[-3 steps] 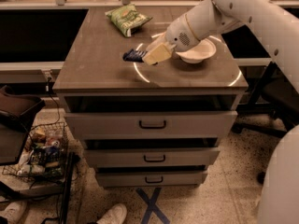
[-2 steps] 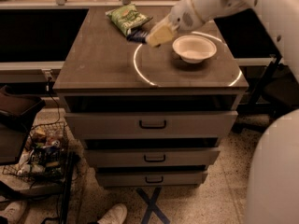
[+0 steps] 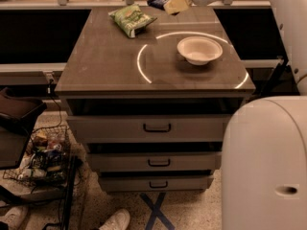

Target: Move rxbar blueberry near green jalapeno chip bag

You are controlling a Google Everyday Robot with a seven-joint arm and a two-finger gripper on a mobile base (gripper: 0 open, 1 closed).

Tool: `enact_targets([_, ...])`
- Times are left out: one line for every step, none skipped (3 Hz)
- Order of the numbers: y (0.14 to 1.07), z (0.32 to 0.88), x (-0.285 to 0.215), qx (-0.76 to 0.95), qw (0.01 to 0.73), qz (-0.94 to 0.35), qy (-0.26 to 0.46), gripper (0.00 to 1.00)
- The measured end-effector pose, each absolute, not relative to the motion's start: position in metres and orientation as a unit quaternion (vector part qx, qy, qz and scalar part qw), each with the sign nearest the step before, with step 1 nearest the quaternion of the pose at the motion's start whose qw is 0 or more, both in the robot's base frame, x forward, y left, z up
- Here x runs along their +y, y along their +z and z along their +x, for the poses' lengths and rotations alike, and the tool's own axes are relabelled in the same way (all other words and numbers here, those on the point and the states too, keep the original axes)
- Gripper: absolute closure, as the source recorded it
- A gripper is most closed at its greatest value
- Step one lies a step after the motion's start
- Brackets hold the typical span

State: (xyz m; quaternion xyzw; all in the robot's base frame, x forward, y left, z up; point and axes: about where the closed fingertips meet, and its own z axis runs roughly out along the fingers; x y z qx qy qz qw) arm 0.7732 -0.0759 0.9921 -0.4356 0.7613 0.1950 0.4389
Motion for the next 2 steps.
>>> enact_targets([1.005,0.803,-0.1011,0.771,0.471,-0.398,0.158,1.0])
enact_targets([1.0049,0.8031,-0.101,0.771,0.471,-0.398,0.158,1.0])
